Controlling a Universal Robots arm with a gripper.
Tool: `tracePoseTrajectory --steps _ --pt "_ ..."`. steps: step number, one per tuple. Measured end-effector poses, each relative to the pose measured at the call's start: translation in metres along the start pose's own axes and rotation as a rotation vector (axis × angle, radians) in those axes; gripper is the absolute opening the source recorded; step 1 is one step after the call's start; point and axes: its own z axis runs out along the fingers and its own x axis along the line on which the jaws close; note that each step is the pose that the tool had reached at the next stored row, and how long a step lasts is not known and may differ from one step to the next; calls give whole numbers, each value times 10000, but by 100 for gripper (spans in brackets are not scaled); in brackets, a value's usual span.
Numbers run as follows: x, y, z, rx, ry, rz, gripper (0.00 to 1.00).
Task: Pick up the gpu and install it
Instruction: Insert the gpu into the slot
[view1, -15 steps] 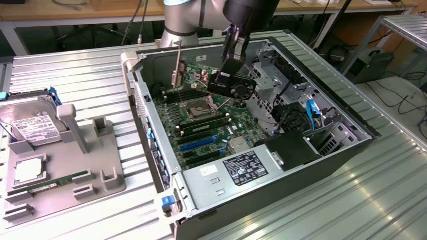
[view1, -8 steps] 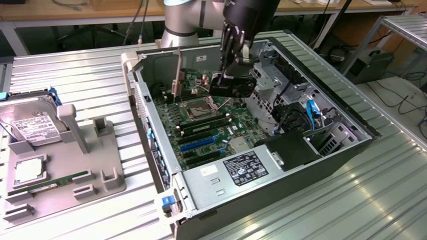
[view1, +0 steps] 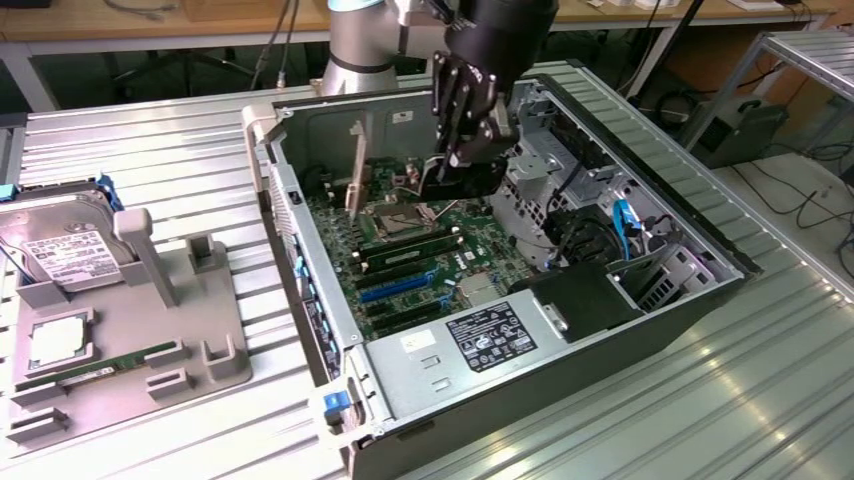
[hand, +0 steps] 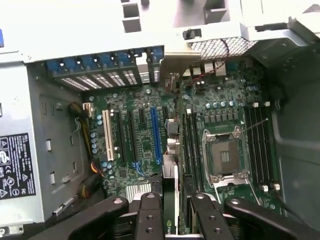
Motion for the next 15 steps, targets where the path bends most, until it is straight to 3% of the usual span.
tracePoseTrajectory --steps 7,15 --pt "0 -22 155 -8 127 -1347 26" --pt "5 -32 340 1 139 -1477 26"
